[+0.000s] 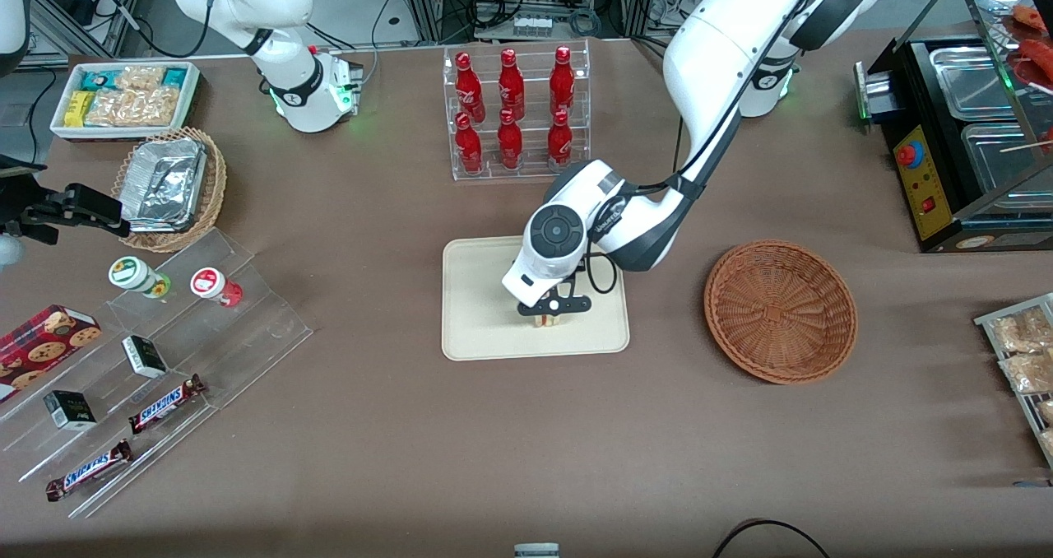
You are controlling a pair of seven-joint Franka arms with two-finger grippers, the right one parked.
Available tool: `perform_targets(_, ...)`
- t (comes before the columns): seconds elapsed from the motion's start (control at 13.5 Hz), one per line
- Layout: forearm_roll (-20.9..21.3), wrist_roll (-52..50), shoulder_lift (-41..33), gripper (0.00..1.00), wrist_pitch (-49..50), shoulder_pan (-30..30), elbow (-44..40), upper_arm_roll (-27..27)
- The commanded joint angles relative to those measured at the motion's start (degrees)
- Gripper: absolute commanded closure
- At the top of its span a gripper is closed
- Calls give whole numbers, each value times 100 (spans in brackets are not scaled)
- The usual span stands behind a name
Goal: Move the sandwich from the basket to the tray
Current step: 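Lower the sandwich onto the beige tray and open the left gripper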
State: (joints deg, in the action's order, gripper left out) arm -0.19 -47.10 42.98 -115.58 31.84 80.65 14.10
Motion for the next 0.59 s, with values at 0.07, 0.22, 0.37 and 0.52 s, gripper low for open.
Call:
perform_targets(0.07, 28, -229, 140, 100, 63, 121, -242, -66)
perform_targets(0.22, 37, -273, 184, 100, 27, 156, -234, -74)
perform_targets(0.37, 37, -265, 193, 59, 10, 182, -234, -83)
perform_targets(0.52, 72, -265, 193, 0, 1, 191, -225, -92)
